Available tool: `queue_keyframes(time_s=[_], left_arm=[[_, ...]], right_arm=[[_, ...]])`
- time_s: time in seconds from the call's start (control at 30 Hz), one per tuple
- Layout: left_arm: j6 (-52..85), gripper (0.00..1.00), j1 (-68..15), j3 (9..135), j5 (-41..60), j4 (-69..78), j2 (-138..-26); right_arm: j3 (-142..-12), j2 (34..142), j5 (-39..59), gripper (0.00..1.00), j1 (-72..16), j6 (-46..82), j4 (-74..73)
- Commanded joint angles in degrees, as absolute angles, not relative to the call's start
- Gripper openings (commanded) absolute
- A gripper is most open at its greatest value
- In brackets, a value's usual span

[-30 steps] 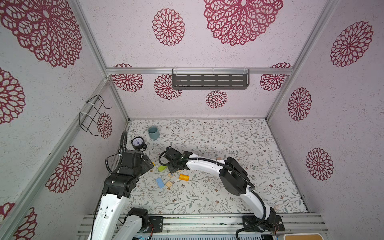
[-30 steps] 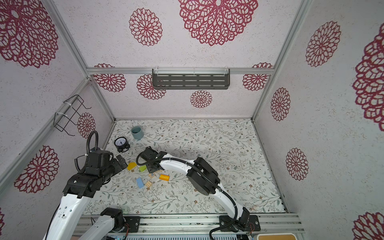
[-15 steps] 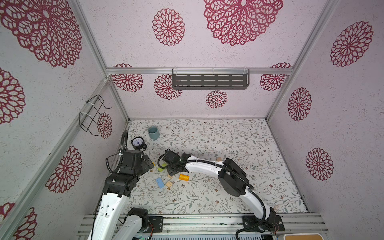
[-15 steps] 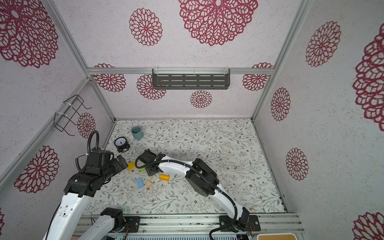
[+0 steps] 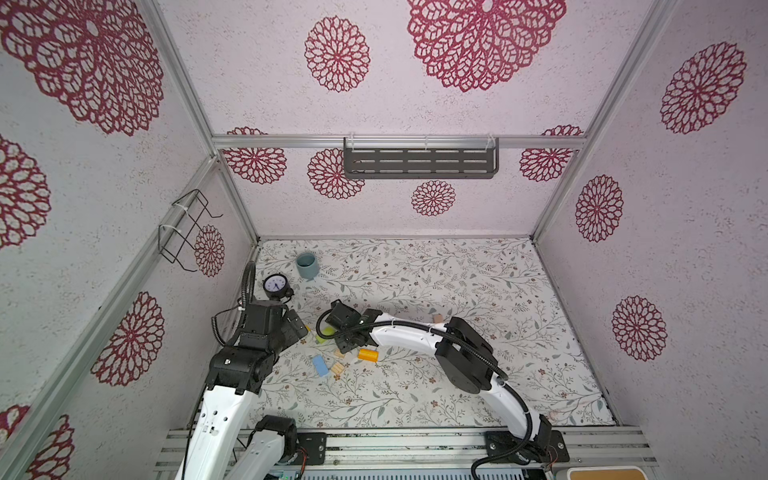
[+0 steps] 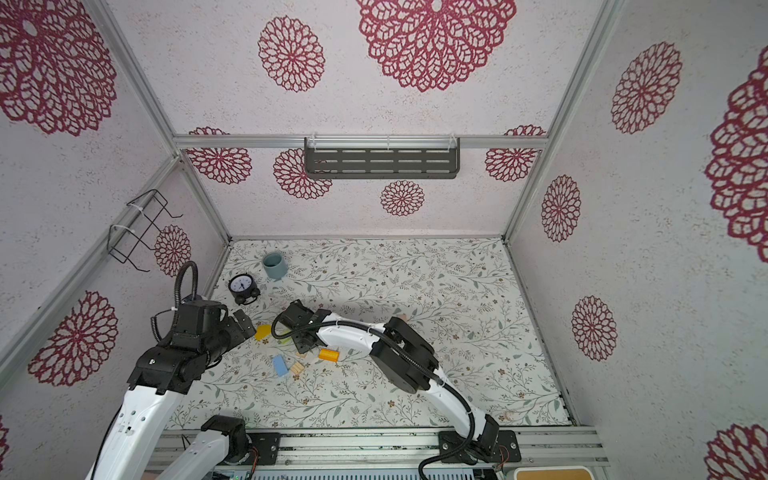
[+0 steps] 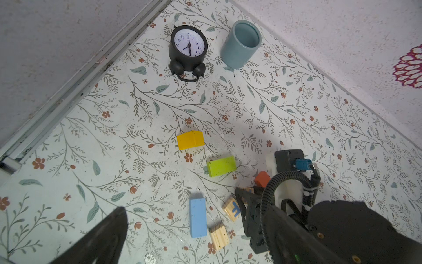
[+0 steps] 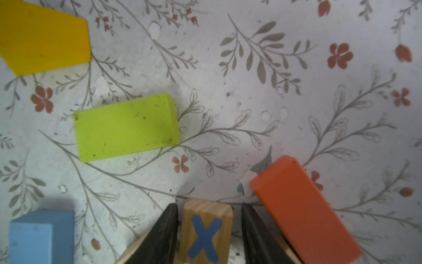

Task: Build the wood block tower
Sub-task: 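Grasp the wooden letter block with blue X using the right gripper, then carry the X block to the standing wooden block and lower it on top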

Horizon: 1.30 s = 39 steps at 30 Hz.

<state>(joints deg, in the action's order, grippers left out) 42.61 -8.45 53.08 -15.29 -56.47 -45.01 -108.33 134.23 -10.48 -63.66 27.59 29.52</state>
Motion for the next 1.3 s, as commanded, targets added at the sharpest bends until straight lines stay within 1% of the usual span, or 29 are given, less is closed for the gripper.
queue_keyframes(time_s=[0.0, 0.17, 0.23, 0.33, 0.47, 0.8, 0.97, 1.07, 1.27], left_arm=[[42.3, 0.97, -7.8, 52.5, -15.2, -55.9, -44.5], [42.3, 0.97, -7.8, 52.4, -15.3, -55.8, -44.2], [42.2, 0.97, -7.8, 52.4, -15.1, -55.7, -44.3], [42.0, 0.97, -7.8, 52.4, -14.9, -55.6, -44.5], [41.4, 0.97, -7.8, 51.8, -14.2, -54.7, -44.0], [39.3, 0.97, -7.8, 54.7, -11.5, -53.6, -46.2], [39.6, 0.97, -8.5, 57.0, -10.1, -52.8, -49.0], [40.3, 0.97, -10.8, 58.5, -10.9, -51.8, -52.0], [41.8, 0.97, -19.2, 61.9, -15.1, -49.0, -60.3]], right_arm=[[-106.8, 132.2, -11.6, 0.49, -64.0, 27.9, 31.7], [-106.5, 132.1, -11.7, 0.44, -64.0, 28.1, 31.4], [-106.1, 131.9, -11.7, 0.40, -64.0, 28.1, 31.1], [-105.8, 131.5, -11.7, 0.31, -64.0, 28.2, 30.8], [-105.8, 130.6, -12.2, 0.26, -64.0, 27.8, 30.3], [-106.7, 125.5, -13.6, 0.25, -62.3, 26.3, 32.6], [-103.8, 121.5, -14.2, 0.26, -59.9, 26.1, 33.0], [-100.5, 118.2, -14.5, 0.26, -58.1, 26.1, 32.3], [-92.0, 110.7, -14.9, 0.26, -53.2, 26.5, 30.7]])
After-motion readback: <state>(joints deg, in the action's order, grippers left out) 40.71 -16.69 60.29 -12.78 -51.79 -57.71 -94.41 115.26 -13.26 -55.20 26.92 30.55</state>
